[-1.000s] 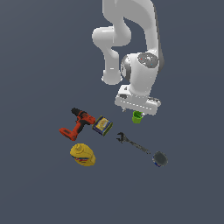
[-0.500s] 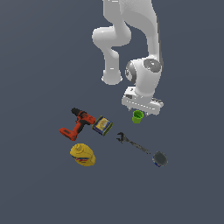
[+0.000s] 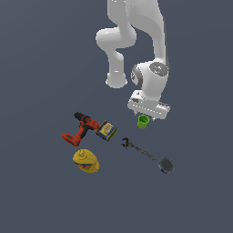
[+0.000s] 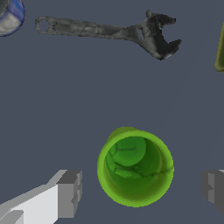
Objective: Pick up a designated object from a clutter of objects.
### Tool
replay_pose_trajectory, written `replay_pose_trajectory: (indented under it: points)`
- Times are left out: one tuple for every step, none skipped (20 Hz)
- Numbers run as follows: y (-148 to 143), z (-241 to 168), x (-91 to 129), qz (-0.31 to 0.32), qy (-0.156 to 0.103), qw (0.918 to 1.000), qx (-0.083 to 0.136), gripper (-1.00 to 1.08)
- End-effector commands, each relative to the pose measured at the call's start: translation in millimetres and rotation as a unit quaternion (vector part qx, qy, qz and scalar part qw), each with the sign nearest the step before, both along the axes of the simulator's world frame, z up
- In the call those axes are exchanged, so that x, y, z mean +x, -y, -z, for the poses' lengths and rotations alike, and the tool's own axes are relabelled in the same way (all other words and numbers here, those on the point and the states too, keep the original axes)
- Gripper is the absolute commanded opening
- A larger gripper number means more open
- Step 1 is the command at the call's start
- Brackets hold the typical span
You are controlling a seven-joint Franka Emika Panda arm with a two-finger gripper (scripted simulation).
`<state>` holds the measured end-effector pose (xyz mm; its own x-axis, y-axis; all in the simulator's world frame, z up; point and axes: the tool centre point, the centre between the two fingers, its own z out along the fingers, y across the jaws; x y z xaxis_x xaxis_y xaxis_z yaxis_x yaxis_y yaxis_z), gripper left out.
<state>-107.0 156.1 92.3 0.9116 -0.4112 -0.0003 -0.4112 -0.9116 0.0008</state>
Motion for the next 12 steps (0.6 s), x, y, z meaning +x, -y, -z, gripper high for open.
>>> replay_pose_trajectory:
  points:
    - [0,3,0,0.000,0.000,1.0000,0.000,1.00]
    - [0,5,0,0.000,0.000,1.0000,0.000,1.00]
    - [0,8,-1,0.000,0.000,1.0000,0.000,1.00]
    - [0,11,-1,0.000,0.000,1.0000,0.000,1.00]
    - [0,15,-1,0.000,0.000,1.0000,0.000,1.00]
    - [0,19,-1,0.000,0.000,1.0000,0.000,1.00]
    - [0,24,-1,0.000,0.000,1.0000,0.000,1.00]
    - [0,29,-1,0.000,0.000,1.0000,0.000,1.00]
    - [0,33,-1,0.001,0.000,1.0000,0.000,1.00]
    - [0,36,-2,0.001,0.000,1.0000,0.000,1.00]
    - [0,39,-2,0.001,0.000,1.0000,0.000,1.00]
    - [0,42,-2,0.001,0.000,1.0000,0.000,1.00]
